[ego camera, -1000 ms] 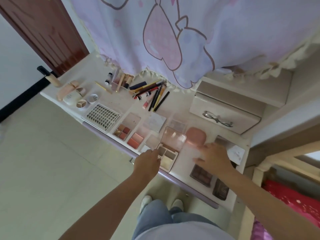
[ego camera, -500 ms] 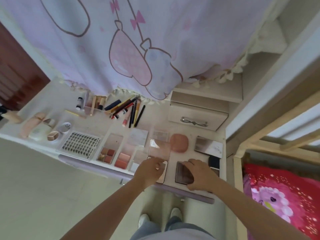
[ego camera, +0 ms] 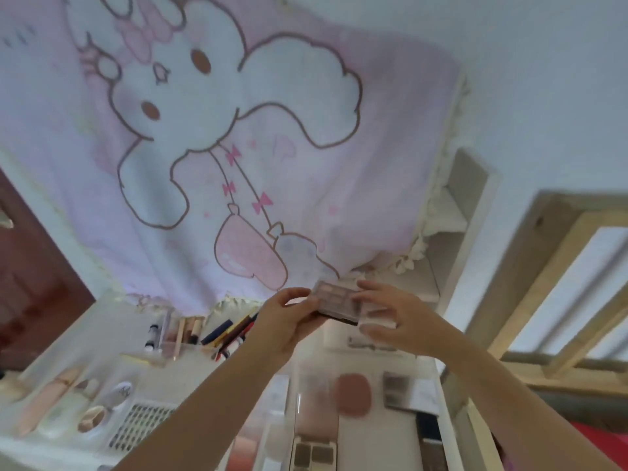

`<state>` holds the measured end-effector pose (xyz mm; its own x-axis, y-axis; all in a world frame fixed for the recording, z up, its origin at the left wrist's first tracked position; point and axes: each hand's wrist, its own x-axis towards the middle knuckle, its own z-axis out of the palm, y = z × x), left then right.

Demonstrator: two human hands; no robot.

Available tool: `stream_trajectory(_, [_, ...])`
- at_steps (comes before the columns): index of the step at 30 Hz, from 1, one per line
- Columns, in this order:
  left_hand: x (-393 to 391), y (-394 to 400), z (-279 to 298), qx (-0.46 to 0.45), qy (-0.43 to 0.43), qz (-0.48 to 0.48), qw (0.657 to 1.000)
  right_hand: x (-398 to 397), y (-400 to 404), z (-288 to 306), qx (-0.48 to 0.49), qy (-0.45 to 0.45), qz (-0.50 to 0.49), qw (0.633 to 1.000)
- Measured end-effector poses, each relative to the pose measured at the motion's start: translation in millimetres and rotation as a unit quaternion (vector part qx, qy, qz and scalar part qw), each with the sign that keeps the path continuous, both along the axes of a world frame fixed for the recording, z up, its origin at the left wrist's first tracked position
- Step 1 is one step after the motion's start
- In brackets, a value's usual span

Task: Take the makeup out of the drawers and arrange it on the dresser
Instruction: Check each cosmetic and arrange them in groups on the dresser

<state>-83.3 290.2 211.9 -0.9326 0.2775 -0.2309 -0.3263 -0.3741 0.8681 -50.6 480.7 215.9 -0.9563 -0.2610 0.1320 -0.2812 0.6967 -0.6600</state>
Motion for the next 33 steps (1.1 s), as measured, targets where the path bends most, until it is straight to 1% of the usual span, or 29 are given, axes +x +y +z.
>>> stream_trajectory(1, [-2.0, 2.0, 10.2, 0.012, 0.015, -0.01, 1.0, -4.0, -2.6, 9.2, -0.014, 0.014, -0.012, 1.0])
stream_trajectory(4, [-6.6, 5.7, 39.7, 0.021, 0.081, -0.08, 0.993, -12.5, -6.7, 40.5, -0.122, 0.047, -0.042, 0.991])
stream_trajectory(5, [-8.5, 4.7, 49.2, 0.016, 0.107, -0.105, 0.989, -14.2, -6.2, 50.5, -0.144, 0.055, -0.043, 0.987])
stream_trajectory(6, [-10.6, 2.4, 58.5, 0.002, 0.135, -0.134, 0.982, -15.4, -4.9, 59.8, -0.153, 0.065, -0.039, 0.985])
stream_trajectory(8, [-13.5, -3.7, 76.0, -0.052, 0.188, -0.178, 0.964, -17.0, -1.3, 74.9, -0.181, 0.082, -0.025, 0.98])
stream_trajectory(11, [-20.0, -10.2, 90.7, -0.126, 0.241, -0.181, 0.945, -17.9, 0.2, 90.2, -0.204, 0.104, 0.002, 0.973])
stream_trajectory(13, [-22.6, -10.8, 95.6, -0.148, 0.271, -0.162, 0.937, -19.0, -1.1, 96.2, -0.195, 0.112, 0.018, 0.974])
stream_trajectory(16, [-23.8, -11.0, 94.6, -0.125, 0.277, -0.12, 0.945, -20.3, -3.6, 99.0, -0.189, 0.1, 0.024, 0.977])
stream_trajectory(19, [-24.9, -11.0, 86.8, -0.129, 0.281, -0.088, 0.947, -22.2, -5.0, 95.3, -0.177, 0.094, 0.013, 0.98])
stream_trajectory(24, [-26.5, -11.6, 71.6, -0.143, 0.281, -0.072, 0.946, -26.1, -7.8, 87.3, -0.168, 0.071, -0.009, 0.983])
stream_trajectory(27, [-26.0, -13.3, 65.1, -0.151, 0.28, -0.068, 0.946, -27.0, -10.5, 81.0, -0.16, 0.079, -0.012, 0.984])
stream_trajectory(29, [-25.9, -14.3, 60.5, -0.168, 0.287, -0.071, 0.94, -27.8, -12.1, 75.3, -0.205, 0.069, -0.026, 0.976])
stream_trajectory(31, [-23.2, -13.7, 55.1, -0.191, 0.297, -0.08, 0.932, -29.2, -13.8, 70.9, -0.289, 0.019, -0.057, 0.955])
stream_trajectory(32, [-21.8, -13.3, 52.0, -0.194, 0.296, -0.081, 0.932, -29.9, -13.6, 68.6, -0.301, 0.006, -0.062, 0.951])
stream_trajectory(33, [-20.8, -13.7, 49.1, -0.191, 0.293, -0.079, 0.934, -31.2, -13.1, 66.3, -0.284, 0.006, -0.059, 0.957])
